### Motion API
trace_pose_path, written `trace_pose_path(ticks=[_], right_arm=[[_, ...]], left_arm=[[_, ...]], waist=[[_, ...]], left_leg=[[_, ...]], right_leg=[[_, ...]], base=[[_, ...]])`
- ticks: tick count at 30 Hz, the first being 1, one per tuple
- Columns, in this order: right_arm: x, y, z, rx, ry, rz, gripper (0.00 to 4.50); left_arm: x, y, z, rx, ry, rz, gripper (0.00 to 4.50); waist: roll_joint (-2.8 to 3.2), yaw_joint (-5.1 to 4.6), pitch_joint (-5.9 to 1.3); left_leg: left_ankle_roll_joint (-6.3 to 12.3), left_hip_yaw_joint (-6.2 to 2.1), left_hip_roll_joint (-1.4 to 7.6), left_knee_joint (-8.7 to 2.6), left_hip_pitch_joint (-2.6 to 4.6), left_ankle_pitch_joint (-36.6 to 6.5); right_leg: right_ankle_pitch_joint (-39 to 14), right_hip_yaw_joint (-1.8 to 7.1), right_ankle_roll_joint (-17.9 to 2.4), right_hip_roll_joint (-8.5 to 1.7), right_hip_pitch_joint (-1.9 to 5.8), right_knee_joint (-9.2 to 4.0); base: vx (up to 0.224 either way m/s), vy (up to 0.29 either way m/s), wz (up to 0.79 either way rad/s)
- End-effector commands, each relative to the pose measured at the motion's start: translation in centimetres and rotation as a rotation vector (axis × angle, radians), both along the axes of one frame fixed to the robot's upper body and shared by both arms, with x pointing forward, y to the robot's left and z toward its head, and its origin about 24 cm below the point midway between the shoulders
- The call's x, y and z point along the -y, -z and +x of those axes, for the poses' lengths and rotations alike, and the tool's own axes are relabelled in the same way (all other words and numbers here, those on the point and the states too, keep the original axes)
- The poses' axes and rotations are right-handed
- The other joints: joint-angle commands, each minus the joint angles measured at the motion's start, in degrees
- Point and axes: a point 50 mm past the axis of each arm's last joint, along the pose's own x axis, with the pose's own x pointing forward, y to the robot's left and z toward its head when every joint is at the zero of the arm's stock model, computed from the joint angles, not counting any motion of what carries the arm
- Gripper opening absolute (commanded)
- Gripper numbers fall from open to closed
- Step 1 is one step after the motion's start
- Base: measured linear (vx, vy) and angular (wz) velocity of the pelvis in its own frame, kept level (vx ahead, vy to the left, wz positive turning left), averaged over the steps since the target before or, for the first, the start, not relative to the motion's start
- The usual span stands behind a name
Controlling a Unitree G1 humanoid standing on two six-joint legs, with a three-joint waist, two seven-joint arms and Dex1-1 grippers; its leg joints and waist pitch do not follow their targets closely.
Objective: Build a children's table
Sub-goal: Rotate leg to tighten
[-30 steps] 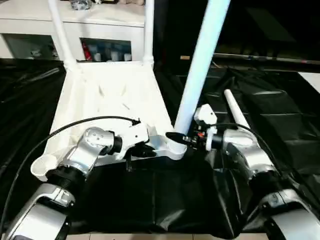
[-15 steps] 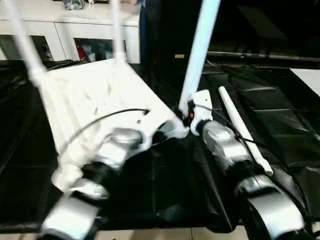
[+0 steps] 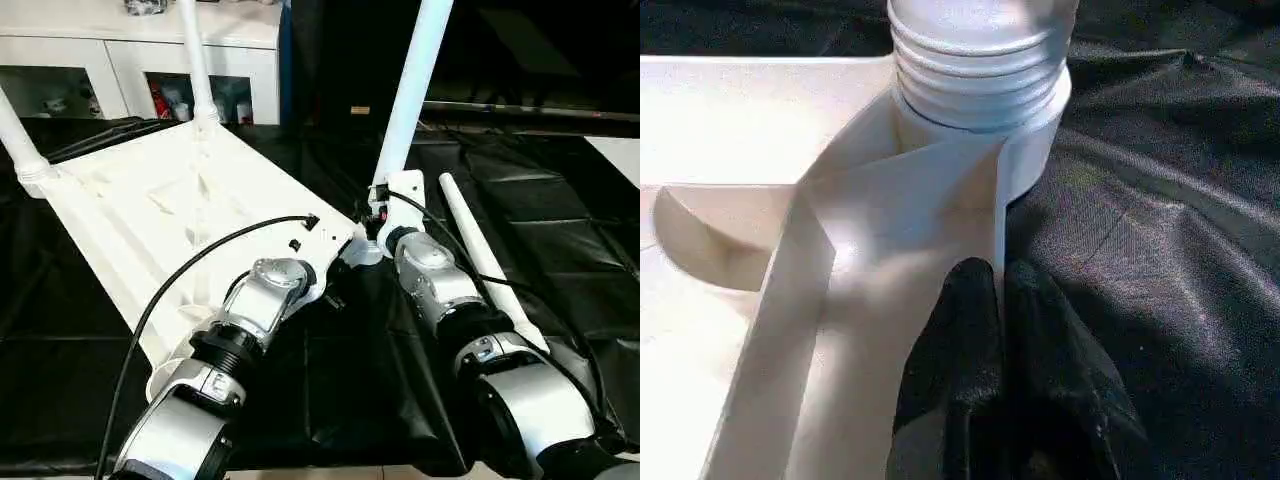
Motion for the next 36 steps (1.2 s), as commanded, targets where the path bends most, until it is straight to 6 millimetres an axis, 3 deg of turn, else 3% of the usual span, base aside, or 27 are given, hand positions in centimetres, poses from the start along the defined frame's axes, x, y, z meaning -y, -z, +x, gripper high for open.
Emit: trace_pose_path(ticks=[1, 2, 5, 8, 9, 12, 13, 18, 22, 27, 31, 33, 34, 36], right_arm=[[0.6, 4.6, -2.1, -0.180, -0.019, -0.011, 1.88], [0.5, 4.3, -2.0, -0.168, -0.028, 0.012, 1.88], [0.2, 2.8, -1.4, -0.099, -0.076, 0.092, 2.58], [0.2, 1.5, -0.9, -0.038, -0.131, 0.114, 2.78], [0.3, 1.3, -0.8, -0.034, -0.132, 0.119, 2.91], [0.6, 0.6, -0.6, -0.001, -0.171, 0.111, 3.12], [0.7, 0.4, -0.5, 0.012, -0.192, 0.107, 3.22], [1.1, -0.5, -0.6, 0.052, -0.296, 0.123, 3.67], [1.4, -0.7, -1.0, 0.072, -0.385, 0.105, 4.01], [3.7, -0.9, -2.1, 0.079, -0.527, 0.002, 4.43], [5.7, -0.7, -3.7, 0.036, -0.661, -0.073, 4.43], [5.9, -0.7, -3.9, 0.030, -0.682, -0.077, 4.43], [6.3, -0.7, -5.3, 0.016, -0.786, -0.078, 4.43], [6.3, -0.7, -5.7, 0.011, -0.818, -0.079, 4.43]], left_arm=[[-0.1, -1.5, 0.7, 0.069, -0.010, -0.006, 0.00], [-0.2, -1.6, 0.7, 0.076, -0.007, -0.001, 0.00], [-0.6, -1.9, 0.9, 0.113, 0.033, 0.021, 0.00], [-1.0, -2.2, 0.9, 0.119, 0.064, 0.026, 0.00], [-1.1, -2.2, 0.9, 0.120, 0.071, 0.028, 0.00], [-1.3, -2.4, 0.9, 0.120, 0.096, 0.024, 0.00], [-1.5, -2.5, 0.9, 0.119, 0.102, 0.024, 0.00], [-1.7, -2.6, 0.9, 0.121, 0.140, 0.024, 0.00], [-1.9, -2.6, 0.7, 0.118, 0.195, 0.022, 0.00], [-2.7, -2.6, 0.1, 0.113, 0.335, 0.014, 0.00], [-3.7, -3.0, -0.7, 0.131, 0.506, -0.030, 0.00], [-3.8, -3.1, -0.9, 0.137, 0.538, -0.040, 0.00], [-4.4, -3.2, -1.6, 0.118, 0.627, -0.037, 0.00], [-4.7, -3.2, -1.8, 0.109, 0.653, -0.033, 0.00]], waist=[[0.25, 0.23, -2.26], [0.29, 0.30, -2.31], [0.48, 0.30, -2.41], [0.50, 0.29, -2.53], [0.30, 0.38, -2.74], [0.77, 0.63, -3.05], [0.67, 0.65, -3.02], [0.74, 0.71, -3.19], [0.82, 1.04, -3.13], [0.77, 1.70, -3.02], [0.92, 2.34, -3.02], [0.77, 2.70, -2.93], [1.12, 2.97, -2.97], [1.02, 3.41, -2.94]], left_leg=[[-0.05, -1.13, 2.43, -4.46, 0.38, -22.8], [-0.03, -1.18, 2.46, -4.48, 0.34, -22.5], [0.46, -1.16, 2.61, -4.57, 0.11, -21.2], [0.98, -1.03, 2.55, -4.40, -0.20, -19.6], [1.32, -1.00, 2.54, -4.27, -0.40, -17.6], [3.15, -0.52, 2.58, -3.61, -0.70, -10.6], [3.74, -0.44, 2.53, -3.50, -0.87, -9.2], [5.50, -0.28, 2.68, -3.18, -0.82, -7.0], [6.12, -0.15, 2.77, -3.04, -0.57, -7.1], [5.46, -0.13, 2.89, -3.10, -0.45, -7.2], [5.07, -0.02, 2.84, -3.02, -0.26, -7.1], [5.15, 0.06, 2.83, -3.00, -0.40, -7.1], [4.94, 0.13, 2.96, -2.97, -0.22, -7.5], [5.08, 0.17, 3.38, -3.03, -0.23, -7.7]], right_leg=[[-23.3, 2.25, -8.5, -4.58, 1.18, -5.17], [-23.0, 2.24, -8.5, -4.61, 1.26, -5.10], [-20.2, 2.27, -9.1, -4.53, 1.44, -4.89], [-18.8, 2.29, -10.4, -4.66, 1.77, -4.67], [-17.6, 2.28, -10.8, -4.74, 2.10, -4.41], [-8.8, 2.29, -13.4, -4.58, 2.18, -3.50], [-6.7, 2.18, -14.1, -4.44, 2.30, -3.25], [-1.9, 2.01, -16.4, -4.45, 2.62, -2.64], [-2.3, 2.06, -16.5, -4.48, 2.63, -2.67], [-3.6, 2.06, -15.9, -4.41, 2.68, -2.72], [-3.7, 2.15, -15.1, -4.30, 2.64, -2.63], [-3.5, 2.16, -14.9, -4.23, 2.72, -2.59], [-3.9, 2.10, -14.8, -4.21, 2.57, -2.56], [-3.7, 2.13, -14.5, -4.24, 2.64, -2.36]], base=[[0.000, 0.000, 0.00], [0.000, 0.000, 0.00], [0.000, 0.000, 0.00], [0.000, 0.000, 0.00], [0.000, 0.000, 0.00], [0.000, 0.000, 0.00], [0.000, 0.000, 0.00], [0.000, 0.000, 0.00], [0.000, 0.000, 0.00], [0.000, 0.000, 0.00], [0.000, 0.000, 0.00], [0.000, 0.000, 0.00], [0.000, 0.000, 0.00], [0.000, 0.000, 0.00]])
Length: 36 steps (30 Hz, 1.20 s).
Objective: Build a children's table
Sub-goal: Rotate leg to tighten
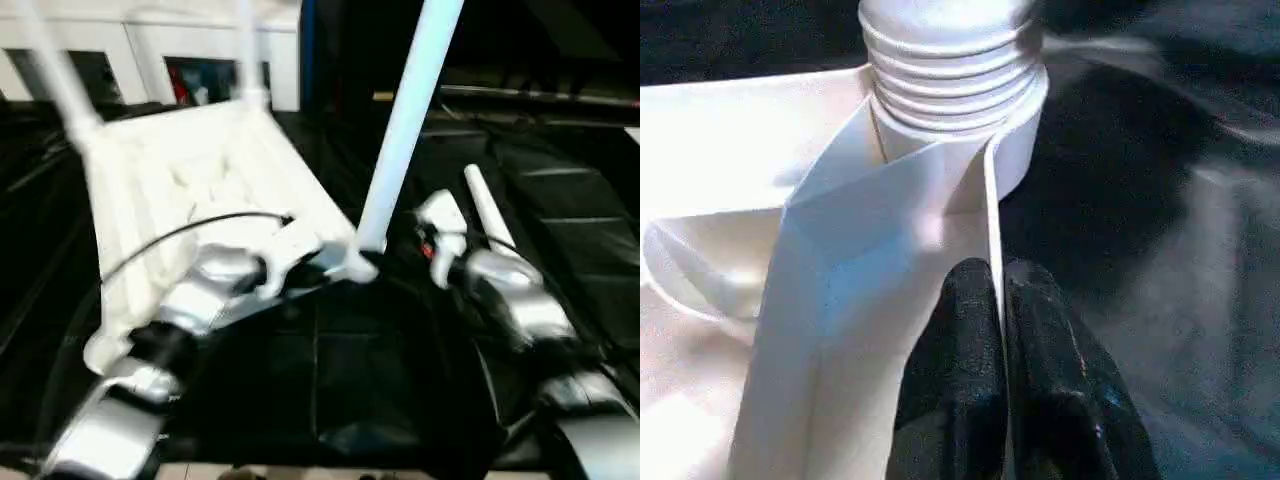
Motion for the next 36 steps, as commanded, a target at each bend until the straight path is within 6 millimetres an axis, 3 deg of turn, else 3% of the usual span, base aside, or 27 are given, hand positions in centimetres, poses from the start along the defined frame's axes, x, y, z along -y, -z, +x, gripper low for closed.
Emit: trace_pose_path(ticks=[1, 9, 13, 27, 29, 36], right_arm=[[-0.2, -0.6, -1.0, -0.015, -0.100, 0.001, 4.43], [-0.6, -0.5, -1.9, -0.015, -0.151, -0.005, 4.43], [-0.9, -0.4, -1.9, -0.017, -0.145, -0.034, 4.43], [-1.3, 0.5, -1.6, -0.039, -0.118, -0.044, 3.35], [-1.3, 0.7, -1.7, -0.044, -0.118, -0.044, 3.04], [-1.3, 1.4, -1.9, -0.069, -0.106, -0.047, 2.75]], left_arm=[[1.3, -1.7, -0.4, 0.050, 0.142, -0.052, 0.00], [1.0, -1.7, -0.9, 0.040, 0.185, -0.074, 0.00], [1.0, -1.5, -1.2, 0.033, 0.207, -0.074, 0.00], [1.0, -1.1, -1.3, 0.033, 0.190, -0.062, 0.00], [0.9, -1.0, -1.3, 0.030, 0.188, -0.057, 0.00], [0.8, -0.9, -1.3, 0.022, 0.180, -0.055, 0.00]], waist=[[0.11, 0.25, -4.09], [-0.01, 0.63, -3.79], [-0.22, 0.64, -3.86], [-0.45, 0.83, -4.06], [-0.38, 0.87, -4.07], [-0.39, 0.84, -4.19]], left_leg=[[4.68, -0.37, 2.62, -3.09, 1.14, -7.9], [2.06, -0.37, 2.54, -3.16, 1.18, -10.7], [1.84, -0.46, 2.47, -3.09, 0.97, -9.7], [2.73, -0.36, 2.33, -2.74, 0.87, -7.6], [2.79, -0.35, 2.33, -2.71, 0.92, -7.6], [2.97, -0.34, 2.28, -2.59, 0.87, -7.0]], right_leg=[[-4.9, 2.28, -14.0, -4.14, 3.49, -2.58], [-12.0, 2.52, -12.0, -4.48, 3.00, -3.10], [-11.4, 2.52, -11.8, -4.50, 3.16, -2.84], [-9.0, 2.48, -12.1, -4.50, 3.34, -2.39], [-9.3, 2.46, -12.0, -4.46, 3.27, -2.42], [-8.3, 2.44, -12.3, -4.44, 3.37, -2.23]], base=[[0.000, 0.000, 0.00], [0.000, 0.000, 0.00], [0.000, 0.000, 0.00], [0.000, 0.000, 0.00], [0.000, 0.000, 0.00], [0.000, 0.000, 0.00]])
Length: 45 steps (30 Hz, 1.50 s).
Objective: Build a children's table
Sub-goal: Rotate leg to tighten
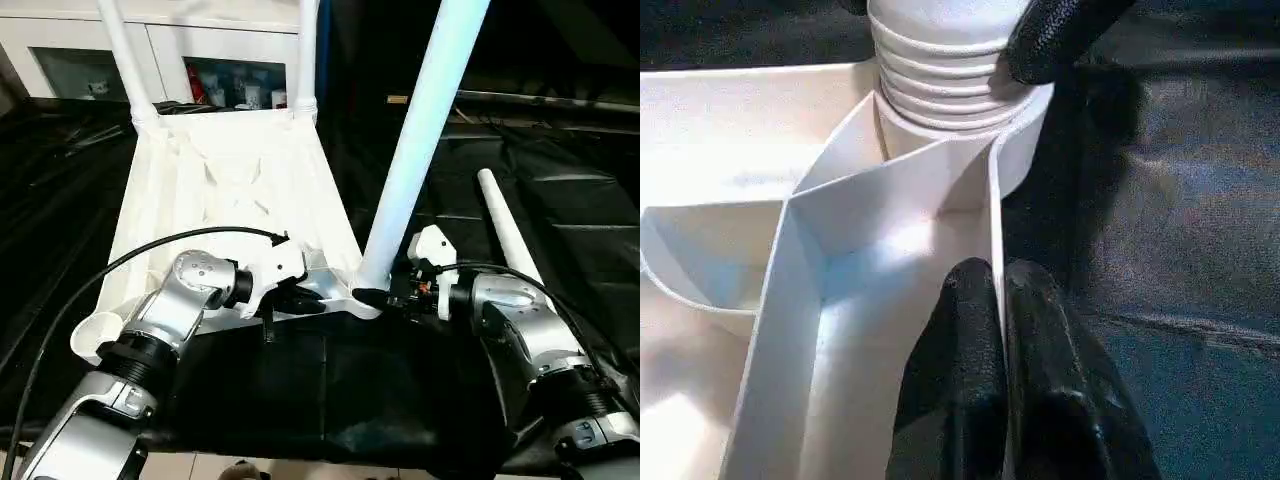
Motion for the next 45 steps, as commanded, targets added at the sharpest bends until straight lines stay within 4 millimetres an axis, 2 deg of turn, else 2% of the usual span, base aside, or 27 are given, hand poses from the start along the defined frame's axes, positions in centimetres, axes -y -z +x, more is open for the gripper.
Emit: trace_pose_path(ticks=[1, 2, 4, 5, 6, 7, 8, 9, 11, 16, 17, 18, 19, 20, 22, 24, 25, 27, 28, 29, 31, 34, 38, 41, 43, 45], right_arm=[[0.0, 1.3, -0.2, -0.047, 0.043, -0.020, 2.74], [0.1, 1.8, 0.0, -0.064, 0.102, -0.020, 2.74], [0.2, 2.6, 0.4, -0.087, 0.211, -0.014, 2.73], [0.1, 3.4, 0.8, -0.107, 0.368, -0.006, 2.73], [0.1, 3.5, 0.8, -0.108, 0.372, -0.006, 2.73], [-0.2, 4.1, 1.1, -0.126, 0.500, 0.007, 2.73], [-0.4, 4.2, 1.2, -0.130, 0.524, 0.010, 2.73], [-0.8, 4.5, 1.4, -0.137, 0.596, 0.011, 2.73], [-1.5, 4.8, 1.7, -0.146, 0.670, 0.005, 2.73], [-3.2, 4.9, 2.4, -0.134, 0.718, -0.011, 2.73], [-3.5, 4.5, 2.6, -0.121, 0.707, 0.020, 2.73], [-3.6, 4.3, 2.7, -0.117, 0.702, 0.035, 3.08], [-3.5, 4.1, 2.8, -0.105, 0.696, 0.048, 3.08], [-3.5, 3.9, 2.9, -0.094, 0.694, 0.055, 3.43], [-3.4, 3.3, 3.1, -0.068, 0.681, 0.069, 3.48], [-3.1, 2.8, 3.4, -0.044, 0.665, 0.080, 3.82], [-2.9, 2.4, 3.5, -0.025, 0.641, 0.086, 3.82], [-2.6, 2.0, 3.6, -0.004, 0.602, 0.078, 3.94], [-2.2, 1.4, 3.4, 0.011, 0.510, 0.090, 4.09], [-2.0, 1.1, 3.2, 0.009, 0.465, 0.098, 4.09], [-1.2, 0.5, 2.6, 0.006, 0.342, 0.103, 4.09], [-0.2, 0.0, 1.9, -0.005, 0.240, 0.087, 4.09], [0.5, -0.2, 1.4, -0.017, 0.160, 0.061, 4.09], [1.0, -0.4, 1.0, -0.034, 0.091, 0.039, 4.09], [1.0, -0.4, 0.8, -0.039, 0.065, 0.025, 4.09], [1.0, -0.4, 0.7, -0.040, 0.057, 0.020, 4.09]], left_arm=[[1.3, -1.0, 0.1, 0.055, 0.020, -0.058, 0.00], [1.3, -0.9, 0.5, 0.061, -0.034, -0.053, 0.00], [1.3, -0.7, 1.3, 0.070, -0.133, -0.045, 0.00], [1.7, -0.4, 2.2, 0.071, -0.260, -0.052, 0.00], [1.7, -0.4, 2.2, 0.071, -0.263, -0.053, 0.00], [2.3, -0.2, 2.8, 0.061, -0.374, -0.076, 0.00], [2.5, -0.2, 2.9, 0.055, -0.395, -0.082, 0.00], [3.2, -0.1, 3.1, 0.046, -0.458, -0.097, 0.00], [4.1, 0.1, 3.2, 0.035, -0.510, -0.105, 0.00], [6.4, 0.4, 3.3, 0.033, -0.581, -0.105, 0.00], [6.8, 0.5, 3.2, 0.049, -0.566, -0.085, 0.00], [6.8, 0.5, 3.3, 0.052, -0.565, -0.082, 0.00], [6.8, 0.4, 3.2, 0.057, -0.553, -0.085, 0.00], [6.7, 0.3, 3.2, 0.061, -0.540, -0.087, 0.00], [6.5, 0.2, 3.1, 0.069, -0.511, -0.087, 0.00], [6.2, 0.1, 3.0, 0.068, -0.483, -0.089, 0.00], [5.9, 0.1, 2.9, 0.061, -0.471, -0.084, 0.00], [5.7, 0.1, 2.8, 0.073, -0.435, -0.081, 0.00], [5.2, 0.2, 2.6, 0.063, -0.396, -0.068, 0.00], [4.9, 0.2, 2.4, 0.058, -0.381, -0.061, 0.00], [4.3, 0.2, 2.1, 0.056, -0.307, -0.054, 0.00], [3.7, 0.2, 1.6, 0.043, -0.228, -0.047, 0.00], [3.3, -0.2, 0.7, 0.015, -0.111, -0.064, 0.00], [3.0, -0.9, -0.6, -0.035, 0.038, -0.082, 0.00], [2.9, -0.9, -0.6, -0.036, 0.049, -0.075, 0.00], [2.8, -0.9, -0.6, -0.034, 0.048, -0.074, 0.00]], waist=[[-0.48, -0.28, -4.23], [-0.52, -0.37, -4.22], [-0.49, -0.71, -3.80], [-0.65, -0.85, -3.74], [-0.69, -1.06, -3.58], [-0.55, -1.36, -3.48], [-0.59, -1.47, -3.47], [-0.56, -1.46, -3.45], [-0.49, -1.98, -3.33], [-0.56, -2.52, -3.27], [-0.52, -2.54, -3.49], [-0.56, -2.63, -3.59], [-0.52, -2.59, -3.68], [-0.61, -2.65, -3.69], [-0.53, -2.68, -3.74], [-0.52, -2.77, -3.79], [-0.53, -2.89, -3.93], [-0.46, -2.83, -3.98], [-0.48, -2.84, -3.98], [-0.53, -2.69, -3.97], [-0.42, -2.38, -3.94], [-0.42, -2.21, -4.08], [-0.23, -1.98, -4.11], [0.10, -1.32, -4.15], [0.11, -1.05, -4.21], [-0.12, -0.86, -4.15]], left_leg=[[3.24, -0.74, 2.10, -3.29, 0.90, -6.9], [3.16, -0.76, 2.08, -3.30, 0.86, -7.0], [2.18, -0.76, 1.96, -3.50, 0.96, -9.0], [1.21, -0.95, 1.83, -3.62, 1.00, -10.7], [0.81, -0.79, 1.82, -3.65, 1.21, -11.5], [-0.41, -1.01, 1.75, -3.68, 1.70, -13.8], [-0.52, -1.04, 1.66, -3.73, 1.58, -13.9], [-0.46, -1.15, 1.72, -3.79, 1.83, -14.6], [-0.61, -1.33, 1.54, -3.95, 1.48, -15.5], [0.32, -1.46, 1.29, -4.03, 1.71, -17.2], [0.61, -1.50, 1.23, -3.99, 1.78, -17.0], [0.94, -1.46, 1.27, -4.00, 1.66, -16.8], [1.61, -1.44, 1.32, -4.04, 1.43, -15.8], [1.81, -1.42, 1.32, -4.04, 1.31, -15.4], [2.28, -1.37, 1.38, -4.05, 1.23, -14.6], [2.52, -1.46, 1.38, -4.09, 1.00, -14.5], [2.80, -1.42, 1.41, -4.00, 0.86, -13.6], [3.39, -1.19, 1.47, -3.76, 0.88, -12.4], [3.52, -1.17, 1.49, -3.74, 0.81, -12.2], [3.91, -1.14, 1.57, -3.65, 0.72, -11.9], [4.58, -0.97, 1.76, -3.58, 0.90, -11.7], [4.75, -1.10, 1.95, -3.63, 0.78, -10.3], [4.55, -1.07, 2.21, -3.65, 0.92, -9.7], [3.78, -0.91, 2.52, -3.68, 1.36, -9.3], [4.05, -0.67, 2.46, -3.53, 1.25, -8.1], [3.93, -0.71, 2.36, -3.55, 1.11, -8.2]], right_leg=[[-8.2, 2.38, -12.5, -4.30, 3.31, -2.96], [-8.4, 2.39, -12.5, -4.30, 3.32, -2.97], [-12.2, 2.36, -12.0, -4.29, 3.08, -3.55], [-16.3, 2.32, -10.9, -4.47, 3.27, -3.87], [-18.2, 2.45, -10.4, -4.38, 2.90, -4.17], [-23.2, 2.40, -9.3, -4.48, 2.71, -4.66], [-24.1, 2.36, -9.0, -4.45, 2.73, -4.85], [-25.7, 2.30, -8.2, -4.49, 2.55, -5.19], [-27.6, 2.16, -7.3, -4.43, 2.70, -5.41], [-29.8, 1.88, -5.8, -4.40, 2.48, -6.09], [-29.3, 1.87, -5.6, -4.43, 2.55, -5.99], [-28.6, 1.92, -5.7, -4.52, 2.55, -5.98], [-25.8, 1.94, -6.3, -4.53, 2.71, -5.72], [-24.9, 1.97, -6.7, -4.53, 2.77, -5.58], [-22.7, 1.97, -7.7, -4.53, 2.85, -5.32], [-22.1, 1.92, -8.1, -4.63, 3.11, -5.15], [-20.8, 1.94, -8.6, -4.67, 3.25, -4.93], [-18.6, 1.94, -9.5, -4.65, 3.11, -4.88], [-18.0, 1.90, -9.8, -4.66, 3.19, -4.77], [-17.4, 1.84, -10.2, -4.73, 3.39, -4.66], [-17.1, 1.77, -10.3, -4.75, 3.26, -4.71], [-14.8, 1.60, -10.9, -4.71, 3.52, -4.26], [-13.0, 1.58, -12.2, -4.74, 3.36, -3.87], [-10.9, 1.67, -13.4, -4.65, 3.12, -3.51], [-7.3, 1.67, -14.3, -4.45, 3.17, -2.98], [-7.5, 1.66, -14.3, -4.68, 3.35, -3.03]], base=[[0.000, 0.000, 0.00], [0.000, 0.000, 0.00], [0.000, 0.000, 0.00], [0.000, 0.000, 0.00], [0.000, 0.000, 0.00], [0.000, 0.000, 0.00], [0.000, 0.000, 0.00], [0.000, 0.000, 0.00], [0.000, 0.000, 0.00], [0.000, 0.000, 0.00], [0.000, 0.000, 0.00], [0.000, 0.000, 0.00], [0.000, 0.000, 0.00], [0.000, 0.000, 0.00], [0.000, 0.000, 0.00], [0.000, 0.000, 0.00], [0.000, 0.000, 0.00], [0.000, 0.000, 0.00], [0.000, 0.000, 0.00], [0.000, 0.000, 0.00], [0.000, 0.000, 0.00], [0.000, 0.000, 0.00], [0.000, 0.000, 0.00], [0.000, 0.000, 0.00], [0.000, 0.000, 0.00], [0.000, 0.000, 0.00]])
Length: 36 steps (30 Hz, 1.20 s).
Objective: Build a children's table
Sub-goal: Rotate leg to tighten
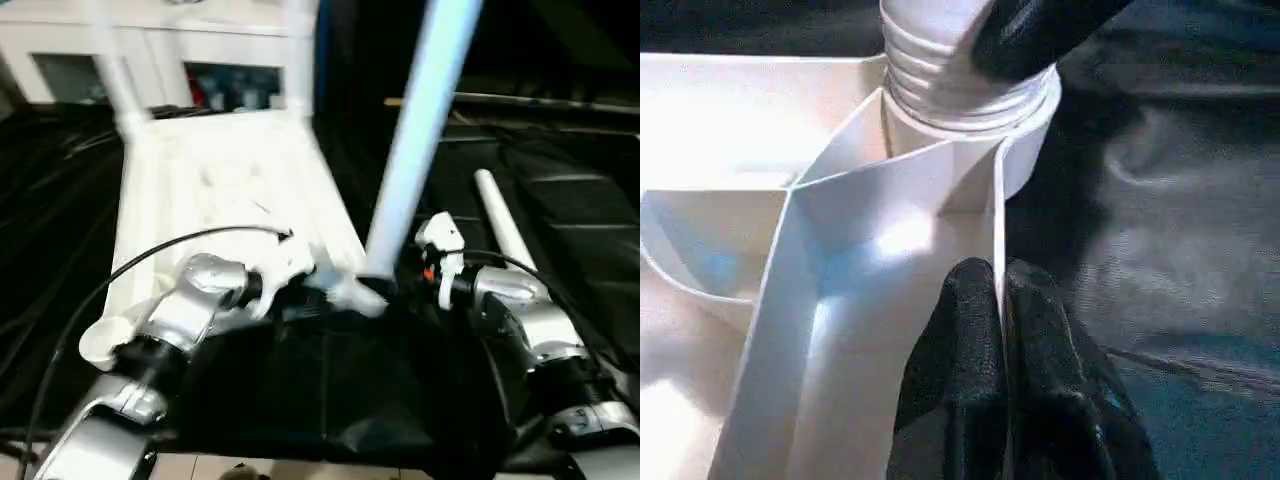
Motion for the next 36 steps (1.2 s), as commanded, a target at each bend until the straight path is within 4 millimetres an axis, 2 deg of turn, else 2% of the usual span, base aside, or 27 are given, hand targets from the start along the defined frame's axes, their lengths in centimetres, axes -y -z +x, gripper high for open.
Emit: trace_pose_path(ticks=[1, 3, 6, 10, 13, 20, 22, 24, 26, 27, 28, 30, 31, 32, 33, 36], right_arm=[[0.5, 0.0, -0.3, 0.000, -0.008, -0.024, 3.84], [0.5, 0.3, -0.6, -0.008, -0.039, -0.042, 3.74], [0.4, 0.5, -0.8, -0.006, -0.065, -0.060, 3.42], [0.3, 0.5, -1.0, -0.018, -0.092, -0.070, 3.22], [0.4, 0.5, -0.9, -0.018, -0.087, -0.072, 2.85], [0.3, 0.7, -1.1, -0.025, -0.093, -0.065, 2.72], [0.3, 1.8, -0.9, -0.067, 0.007, -0.078, 2.72], [0.5, 2.7, -0.4, -0.080, 0.124, -0.104, 2.72], [0.5, 3.9, 0.1, -0.118, 0.289, -0.112, 2.72], [0.4, 4.4, 0.4, -0.135, 0.382, -0.105, 2.72], [0.1, 4.9, 0.7, -0.155, 0.513, -0.091, 2.71], [-0.2, 5.2, 0.9, -0.172, 0.597, -0.086, 2.71], [-0.9, 5.3, 1.2, -0.181, 0.669, -0.075, 2.71], [-1.3, 5.3, 1.3, -0.182, 0.686, -0.066, 2.71], [-2.0, 5.1, 1.5, -0.156, 0.691, -0.062, 2.71], [-3.4, 4.5, 1.9, -0.097, 0.652, -0.048, 2.71]], left_arm=[[1.3, -1.1, -0.2, 0.029, 0.073, -0.057, 0.00], [1.1, -0.9, -0.1, 0.034, 0.059, -0.052, 0.00], [0.9, -0.9, -0.1, 0.035, 0.050, -0.047, 0.00], [0.9, -0.8, -0.2, 0.031, 0.048, -0.049, 0.00], [0.8, -0.8, -0.1, 0.031, 0.042, -0.048, 0.00], [0.8, -0.9, 0.0, 0.033, 0.036, -0.047, 0.00], [0.8, -0.6, 0.4, 0.033, -0.020, -0.038, 0.00], [1.1, -0.4, 1.0, 0.045, -0.101, -0.034, 0.00], [1.5, -0.1, 1.9, 0.064, -0.228, -0.027, 0.00], [1.7, 0.1, 2.4, 0.073, -0.302, -0.021, 0.00], [2.1, 0.2, 3.0, 0.071, -0.391, -0.016, 0.00], [2.4, 0.3, 3.3, 0.064, -0.445, -0.013, 0.00], [3.2, 0.3, 3.4, 0.064, -0.485, -0.024, 0.00], [3.6, 0.3, 3.4, 0.061, -0.491, -0.026, 0.00], [4.2, 0.3, 3.4, 0.065, -0.497, -0.031, 0.00], [5.1, 0.3, 3.3, 0.070, -0.481, -0.029, 0.00]], waist=[[-0.33, -0.32, -3.98], [-0.63, -0.28, -3.87], [-0.64, -0.33, -3.89], [-0.74, -0.38, -3.95], [-0.78, -0.35, -3.97], [-0.84, -0.33, -4.01], [-0.78, -0.47, -3.96], [-0.73, -0.79, -3.77], [-0.83, -1.33, -3.43], [-0.76, -1.53, -3.22], [-0.78, -1.61, -3.37], [-0.65, -1.68, -3.34], [-0.75, -1.93, -3.38], [-0.54, -1.92, -3.45], [-0.73, -2.15, -3.41], [-0.64, -2.51, -3.53]], left_leg=[[3.51, -0.81, 2.53, -3.71, 1.11, -8.5], [2.95, -0.84, 2.45, -3.75, 1.12, -9.7], [2.63, -0.97, 2.43, -3.79, 0.97, -9.7], [2.92, -0.93, 2.43, -3.71, 1.03, -9.0], [3.18, -0.92, 2.38, -3.65, 0.93, -8.5], [3.40, -0.90, 2.38, -3.57, 0.95, -8.2], [3.28, -0.93, 2.35, -3.61, 0.89, -7.9], [2.50, -0.91, 2.26, -3.70, 0.98, -9.3], [1.14, -0.96, 2.08, -3.93, 1.28, -12.1], [0.21, -1.06, 1.97, -3.98, 1.60, -14.4], [-0.59, -1.27, 1.92, -4.01, 1.60, -14.8], [-0.81, -1.37, 1.88, -4.07, 1.75, -15.4], [-0.59, -1.46, 1.85, -4.15, 1.46, -15.3], [-0.61, -1.51, 1.87, -4.17, 1.58, -15.5], [-0.41, -1.52, 1.81, -4.17, 1.45, -15.8], [0.01, -1.50, 1.74, -4.12, 1.28, -15.9]], right_leg=[[-8.1, 2.53, -14.3, -3.83, 2.82, -2.97], [-11.1, 2.58, -13.2, -3.96, 2.87, -3.36], [-12.8, 2.56, -12.3, -4.03, 2.91, -3.48], [-11.9, 2.57, -12.4, -3.91, 2.85, -3.34], [-11.4, 2.56, -12.5, -3.94, 2.93, -3.27], [-11.4, 2.54, -12.5, -3.91, 2.92, -3.23], [-11.0, 2.53, -12.6, -3.83, 2.89, -3.18], [-13.3, 2.53, -12.2, -3.86, 2.74, -3.53], [-18.6, 2.47, -11.2, -3.83, 2.55, -4.30], [-23.6, 2.38, -10.0, -3.97, 2.31, -4.89], [-25.7, 2.32, -8.8, -4.07, 2.43, -5.05], [-27.1, 2.27, -8.1, -4.05, 2.21, -5.35], [-27.5, 2.22, -7.3, -4.07, 2.33, -5.47], [-27.3, 2.20, -7.2, -4.06, 2.19, -5.48], [-27.0, 2.14, -7.1, -4.01, 2.27, -5.59], [-25.9, 2.13, -7.4, -4.00, 2.22, -5.58]], base=[[0.000, 0.000, 0.00], [0.000, 0.000, 0.00], [0.000, 0.000, 0.00], [0.000, 0.000, 0.00], [0.000, 0.000, 0.00], [0.000, 0.000, 0.00], [0.000, 0.000, 0.00], [0.000, 0.000, 0.00], [0.000, 0.000, 0.00], [0.000, 0.000, 0.00], [0.000, 0.000, 0.00], [0.000, 0.000, 0.00], [0.000, 0.000, 0.00], [0.000, 0.000, 0.00], [0.000, 0.000, 0.00], [0.000, 0.000, 0.00]])
